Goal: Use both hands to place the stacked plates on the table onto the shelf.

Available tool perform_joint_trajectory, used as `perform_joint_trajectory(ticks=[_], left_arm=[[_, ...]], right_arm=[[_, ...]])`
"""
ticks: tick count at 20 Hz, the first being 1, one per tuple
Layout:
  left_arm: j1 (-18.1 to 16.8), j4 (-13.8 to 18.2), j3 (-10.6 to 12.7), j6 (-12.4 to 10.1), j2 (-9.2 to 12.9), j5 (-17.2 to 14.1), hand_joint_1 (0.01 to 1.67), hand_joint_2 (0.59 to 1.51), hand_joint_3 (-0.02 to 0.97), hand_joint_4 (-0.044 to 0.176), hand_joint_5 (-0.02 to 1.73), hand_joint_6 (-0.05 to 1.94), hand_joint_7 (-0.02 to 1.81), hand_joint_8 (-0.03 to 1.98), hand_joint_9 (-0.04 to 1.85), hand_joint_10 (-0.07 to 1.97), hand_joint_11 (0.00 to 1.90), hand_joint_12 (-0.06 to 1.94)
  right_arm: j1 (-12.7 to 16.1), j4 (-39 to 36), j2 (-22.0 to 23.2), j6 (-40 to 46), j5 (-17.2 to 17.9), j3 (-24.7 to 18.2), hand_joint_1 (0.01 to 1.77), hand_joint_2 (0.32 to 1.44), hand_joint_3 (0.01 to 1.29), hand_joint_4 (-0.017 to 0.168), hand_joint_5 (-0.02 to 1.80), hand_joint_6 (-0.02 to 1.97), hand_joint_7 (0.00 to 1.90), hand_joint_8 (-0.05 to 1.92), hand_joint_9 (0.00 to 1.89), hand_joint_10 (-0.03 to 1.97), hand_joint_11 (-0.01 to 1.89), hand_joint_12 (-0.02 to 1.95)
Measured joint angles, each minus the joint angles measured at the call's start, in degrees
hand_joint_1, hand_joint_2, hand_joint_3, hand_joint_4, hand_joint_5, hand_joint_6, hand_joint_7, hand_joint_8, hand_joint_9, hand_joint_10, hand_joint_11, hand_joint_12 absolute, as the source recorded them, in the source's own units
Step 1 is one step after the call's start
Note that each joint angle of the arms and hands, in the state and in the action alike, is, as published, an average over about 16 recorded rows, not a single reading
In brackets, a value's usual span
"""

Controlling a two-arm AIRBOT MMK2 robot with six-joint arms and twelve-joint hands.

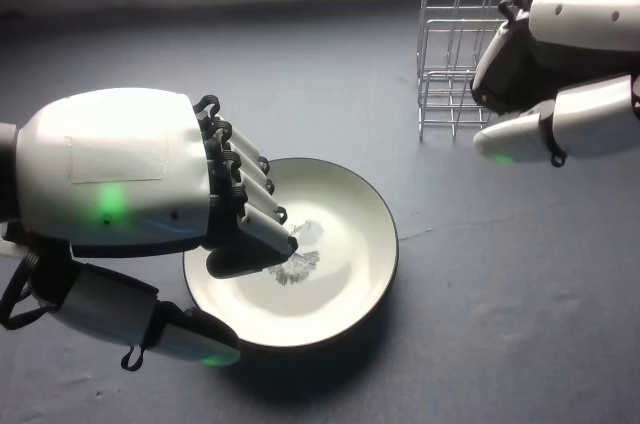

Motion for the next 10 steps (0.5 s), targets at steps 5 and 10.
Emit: perform_joint_trajectory(ticks=[5,10], left_arm=[[-0.56,2.35,0.37,-2.04,0.00,-0.16,0.09,1.100,0.101,0.002,0.19,0.57,0.21,0.53,0.24,0.60,0.24,0.61],[-1.47,4.65,1.38,-4.10,-0.13,-1.12,0.05,1.081,0.110,0.001,0.08,0.27,0.09,0.24,0.11,0.29,0.11,0.29]], right_arm=[[-0.04,-0.17,0.00,-0.01,-0.05,0.00,0.11,1.25,0.07,-0.001,0.37,0.66,0.43,0.64,0.43,0.66,0.37,0.82],[-0.10,-0.40,0.05,-0.02,-0.09,-0.01,0.05,1.26,0.06,-0.002,0.23,0.35,0.27,0.33,0.26,0.34,0.19,0.58]])
